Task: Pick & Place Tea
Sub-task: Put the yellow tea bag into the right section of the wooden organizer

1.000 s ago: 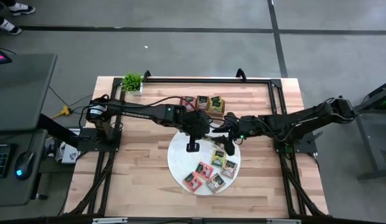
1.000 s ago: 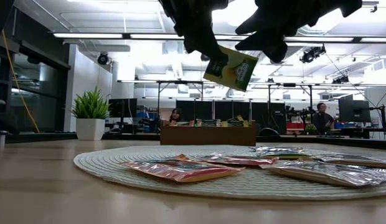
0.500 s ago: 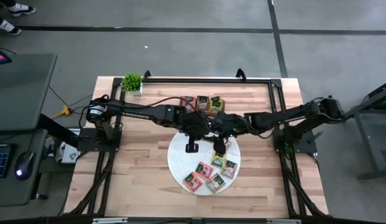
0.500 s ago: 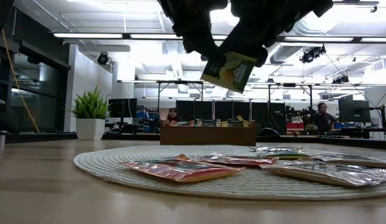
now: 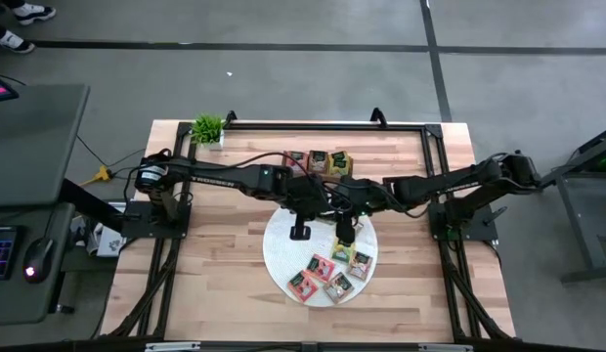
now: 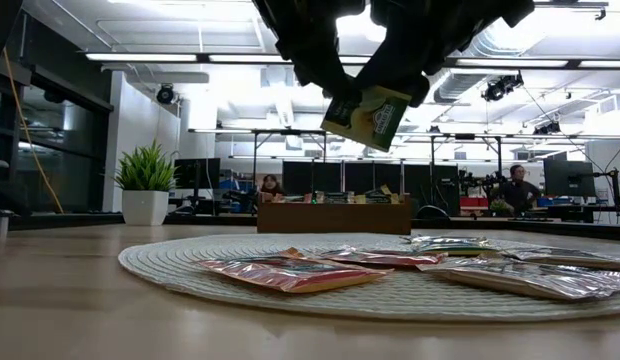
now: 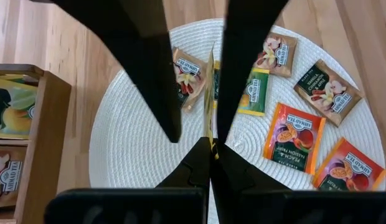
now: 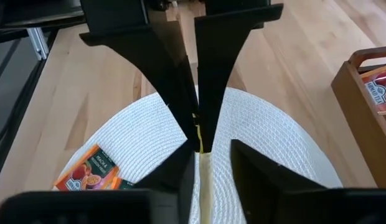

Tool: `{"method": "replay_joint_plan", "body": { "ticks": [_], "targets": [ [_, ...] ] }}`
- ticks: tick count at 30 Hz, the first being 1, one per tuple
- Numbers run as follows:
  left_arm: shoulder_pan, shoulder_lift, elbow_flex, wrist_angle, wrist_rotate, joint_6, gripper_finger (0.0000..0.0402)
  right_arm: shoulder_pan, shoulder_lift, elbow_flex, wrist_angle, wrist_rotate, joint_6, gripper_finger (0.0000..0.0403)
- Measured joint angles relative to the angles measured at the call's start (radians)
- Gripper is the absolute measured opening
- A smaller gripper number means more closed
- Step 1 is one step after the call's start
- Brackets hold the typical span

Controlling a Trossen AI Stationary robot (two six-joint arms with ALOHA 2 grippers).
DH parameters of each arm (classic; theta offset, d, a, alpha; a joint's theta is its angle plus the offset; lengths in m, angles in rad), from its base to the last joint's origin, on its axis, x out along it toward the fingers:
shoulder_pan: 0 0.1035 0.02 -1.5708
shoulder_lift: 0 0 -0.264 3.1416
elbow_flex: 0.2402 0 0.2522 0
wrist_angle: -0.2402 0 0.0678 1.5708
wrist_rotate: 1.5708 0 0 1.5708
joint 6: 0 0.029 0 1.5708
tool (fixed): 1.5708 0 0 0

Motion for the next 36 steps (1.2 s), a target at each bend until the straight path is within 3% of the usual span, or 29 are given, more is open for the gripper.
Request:
{"method": "replay_joint_plan", "body": {
  "ticks": [7,17,23,28,32,36],
  "targets": [
    [0.000,0.000,0.000,-0.005,0.000,0.013,0.0000,0.000,0.000,0.000,0.000,-0.012,-0.024,0.0006],
    [0.000,0.002,0.000,-0.011,-0.037,0.068,0.0012,0.000,0.000,-0.004,-0.068,-0.019,-0.004,0.0001],
    [0.000,0.002,0.000,-0.031,-0.107,0.078,0.0084,0.000,-0.001,-0.004,-0.137,0.035,0.020,0.0001],
    [0.008,0.001,0.000,-0.142,-0.204,0.035,0.0146,-0.003,-0.002,-0.004,-0.191,0.129,0.044,0.0000],
    [0.008,0.000,-0.012,-0.182,-0.256,0.023,0.0169,-0.035,-0.005,-0.022,-0.189,0.150,0.050,0.0000],
    [0.008,-0.020,-0.068,-0.164,-0.250,0.019,0.0171,-0.083,-0.075,-0.168,-0.023,0.108,0.114,0.0000]
  ]
}}
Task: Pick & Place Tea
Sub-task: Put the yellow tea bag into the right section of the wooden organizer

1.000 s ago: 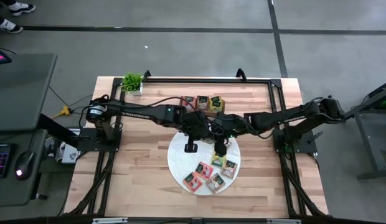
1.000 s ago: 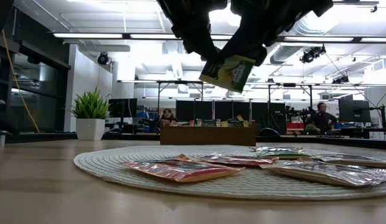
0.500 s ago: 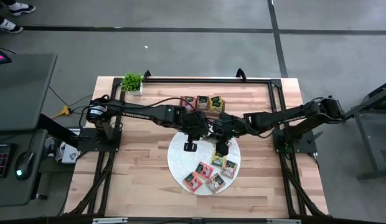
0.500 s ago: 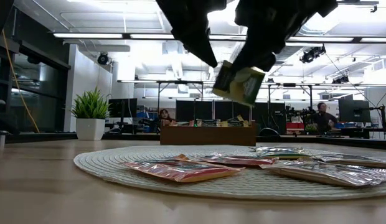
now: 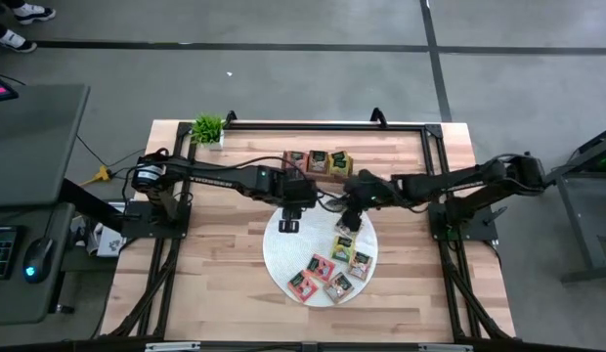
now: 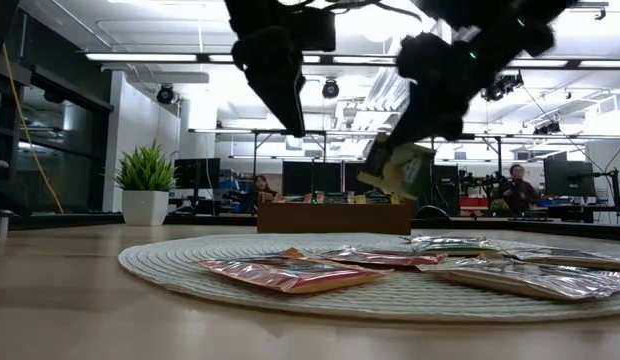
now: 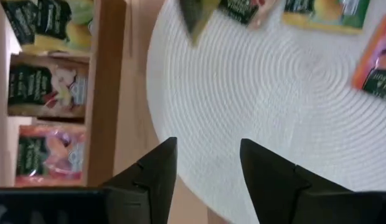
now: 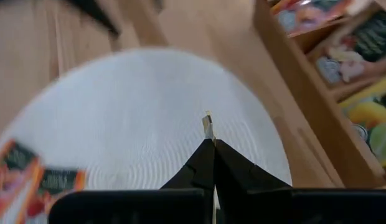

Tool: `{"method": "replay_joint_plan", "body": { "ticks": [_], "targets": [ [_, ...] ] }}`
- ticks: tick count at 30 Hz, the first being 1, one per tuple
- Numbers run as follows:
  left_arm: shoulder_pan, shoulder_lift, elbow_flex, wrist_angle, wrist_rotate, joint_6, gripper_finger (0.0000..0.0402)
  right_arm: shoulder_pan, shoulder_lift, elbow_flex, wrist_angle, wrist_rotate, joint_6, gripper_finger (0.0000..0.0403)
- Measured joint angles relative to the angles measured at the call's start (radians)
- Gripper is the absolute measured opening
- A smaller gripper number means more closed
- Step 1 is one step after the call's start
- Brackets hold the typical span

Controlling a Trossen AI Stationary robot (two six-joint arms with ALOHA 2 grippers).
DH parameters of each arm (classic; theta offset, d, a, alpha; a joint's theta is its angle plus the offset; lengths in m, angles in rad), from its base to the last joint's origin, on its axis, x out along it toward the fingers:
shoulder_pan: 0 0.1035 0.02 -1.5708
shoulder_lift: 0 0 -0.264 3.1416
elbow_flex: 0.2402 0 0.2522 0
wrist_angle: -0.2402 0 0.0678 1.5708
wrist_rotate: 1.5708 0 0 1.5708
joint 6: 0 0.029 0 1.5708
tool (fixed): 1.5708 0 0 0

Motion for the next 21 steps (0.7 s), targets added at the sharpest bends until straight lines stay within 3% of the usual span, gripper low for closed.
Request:
{"method": "replay_joint_plan", "body": {
  "ticks": [4,10,12,14,16,21],
  "targets": [
    [0.000,-0.034,-0.106,0.050,0.021,-0.023,0.0171,-0.036,-0.122,-0.199,0.241,-0.001,0.044,0.0000],
    [0.006,-0.124,-0.308,0.321,0.121,-0.097,0.0172,-0.113,-0.231,-0.389,0.582,0.020,0.050,0.0000],
    [0.010,-0.142,-0.378,0.483,0.150,-0.145,0.0172,-0.154,-0.228,-0.426,0.663,0.021,0.050,0.0000],
    [0.012,-0.197,-0.463,0.504,0.182,-0.182,0.0172,-0.202,-0.224,-0.457,0.746,0.018,0.050,0.0000],
    [0.013,-0.211,-0.518,0.690,0.204,-0.227,0.0172,-0.253,-0.214,-0.478,0.806,0.011,0.060,0.0000],
    [0.012,-0.280,-0.673,0.869,0.219,-0.327,0.0172,-0.374,-0.162,-0.501,0.940,-0.028,0.083,0.0000]
  ]
}}
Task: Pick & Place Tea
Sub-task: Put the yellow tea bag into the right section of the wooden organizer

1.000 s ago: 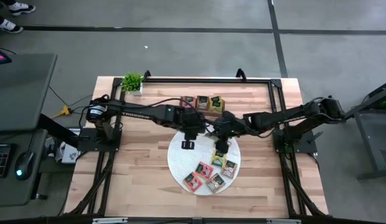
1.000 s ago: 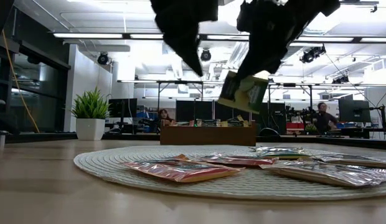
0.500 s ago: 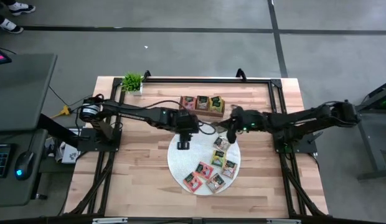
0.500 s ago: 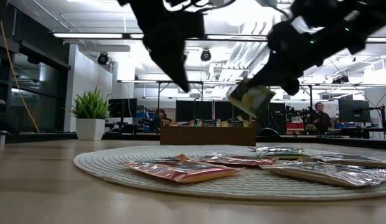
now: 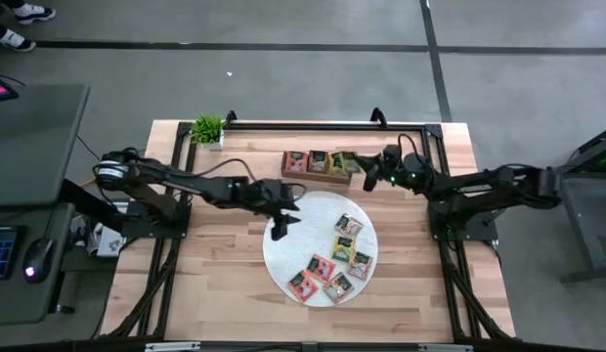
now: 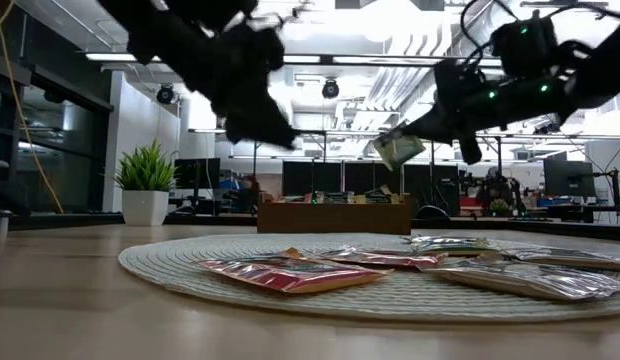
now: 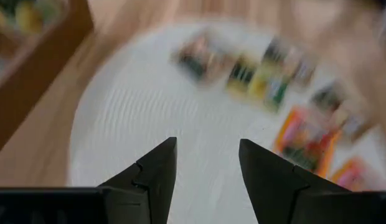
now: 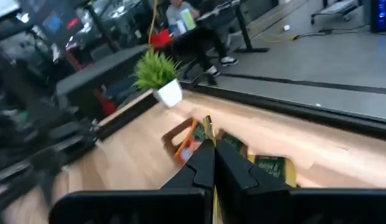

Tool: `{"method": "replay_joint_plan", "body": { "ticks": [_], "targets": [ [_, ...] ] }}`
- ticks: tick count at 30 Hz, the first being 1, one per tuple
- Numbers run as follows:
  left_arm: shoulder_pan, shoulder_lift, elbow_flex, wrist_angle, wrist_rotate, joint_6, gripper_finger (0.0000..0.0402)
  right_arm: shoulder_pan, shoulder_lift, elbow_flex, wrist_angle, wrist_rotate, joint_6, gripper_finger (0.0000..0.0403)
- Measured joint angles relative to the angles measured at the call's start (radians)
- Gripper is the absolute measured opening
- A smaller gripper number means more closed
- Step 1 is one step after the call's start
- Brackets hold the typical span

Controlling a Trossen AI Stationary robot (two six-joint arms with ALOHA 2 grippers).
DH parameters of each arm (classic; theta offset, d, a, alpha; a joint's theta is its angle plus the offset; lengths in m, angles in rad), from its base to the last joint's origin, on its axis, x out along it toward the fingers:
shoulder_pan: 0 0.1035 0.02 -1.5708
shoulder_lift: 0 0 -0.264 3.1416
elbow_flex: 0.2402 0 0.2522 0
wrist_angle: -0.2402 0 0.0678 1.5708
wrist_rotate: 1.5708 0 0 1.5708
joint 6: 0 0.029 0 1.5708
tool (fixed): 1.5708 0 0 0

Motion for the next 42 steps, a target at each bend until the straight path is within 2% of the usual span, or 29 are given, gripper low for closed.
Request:
{"method": "replay_joint_plan", "body": {
  "ticks": [2,5,7,14,18,23,42],
  "targets": [
    [0.000,-0.001,-0.040,0.124,0.000,-0.041,0.0172,-0.044,0.021,-0.008,0.005,-0.038,0.008,0.0000],
    [0.000,-0.027,-0.120,0.190,0.006,-0.068,0.0172,-0.079,0.098,0.008,0.060,-0.078,0.009,0.0000],
    [0.000,-0.031,-0.136,0.320,0.017,-0.087,0.0172,-0.095,0.154,0.018,0.109,-0.105,0.009,0.0000],
    [0.000,-0.031,-0.177,0.428,0.032,-0.119,0.0172,-0.146,0.303,0.053,0.223,-0.160,0.024,0.0000],
    [0.000,-0.028,-0.185,0.439,0.035,-0.120,0.0172,-0.155,0.361,0.076,0.238,-0.202,0.031,0.0000],
    [0.000,-0.029,-0.183,0.443,0.035,-0.119,0.0172,-0.158,0.400,0.109,0.249,-0.195,0.030,0.0000],
    [0.000,-0.029,-0.183,0.444,0.040,-0.115,0.0172,-0.177,0.413,0.115,0.210,-0.207,0.026,0.0000]
  ]
}}
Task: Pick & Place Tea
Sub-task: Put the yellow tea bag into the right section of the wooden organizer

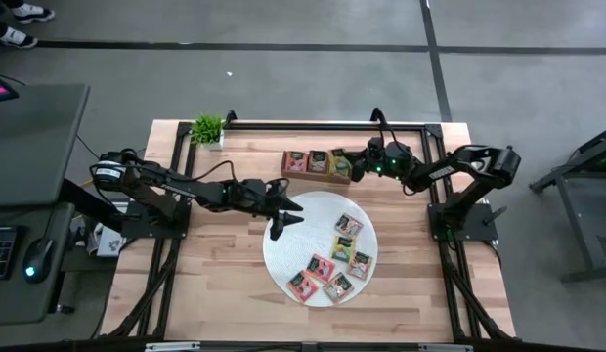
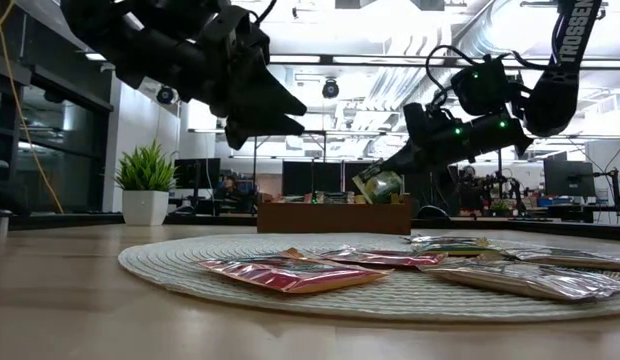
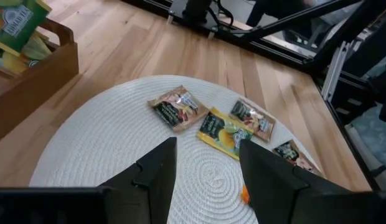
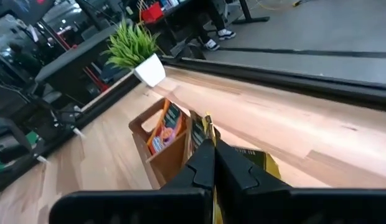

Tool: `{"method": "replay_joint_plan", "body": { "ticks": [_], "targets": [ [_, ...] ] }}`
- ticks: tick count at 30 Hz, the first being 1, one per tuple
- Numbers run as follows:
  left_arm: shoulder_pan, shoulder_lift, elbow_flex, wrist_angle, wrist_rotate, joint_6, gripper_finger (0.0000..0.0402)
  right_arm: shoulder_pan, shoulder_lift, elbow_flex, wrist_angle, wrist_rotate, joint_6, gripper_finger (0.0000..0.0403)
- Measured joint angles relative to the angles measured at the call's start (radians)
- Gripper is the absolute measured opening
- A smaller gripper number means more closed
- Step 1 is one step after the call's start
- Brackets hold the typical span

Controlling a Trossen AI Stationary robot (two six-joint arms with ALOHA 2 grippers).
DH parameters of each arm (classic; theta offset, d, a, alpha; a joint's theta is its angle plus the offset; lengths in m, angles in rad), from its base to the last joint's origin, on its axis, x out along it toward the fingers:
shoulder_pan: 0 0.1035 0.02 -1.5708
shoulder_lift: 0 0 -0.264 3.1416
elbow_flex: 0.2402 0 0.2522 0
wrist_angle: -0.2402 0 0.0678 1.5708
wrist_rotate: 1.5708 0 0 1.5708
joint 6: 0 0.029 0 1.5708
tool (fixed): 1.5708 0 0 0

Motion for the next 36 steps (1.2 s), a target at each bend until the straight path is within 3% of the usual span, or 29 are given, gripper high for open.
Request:
{"method": "replay_joint_plan", "body": {
  "ticks": [36],
  "targets": [
    [0.000,0.000,0.000,-0.001,0.001,0.000,0.0172,0.001,0.000,0.000,-0.079,0.052,0.001,0.0000]
  ]
}}
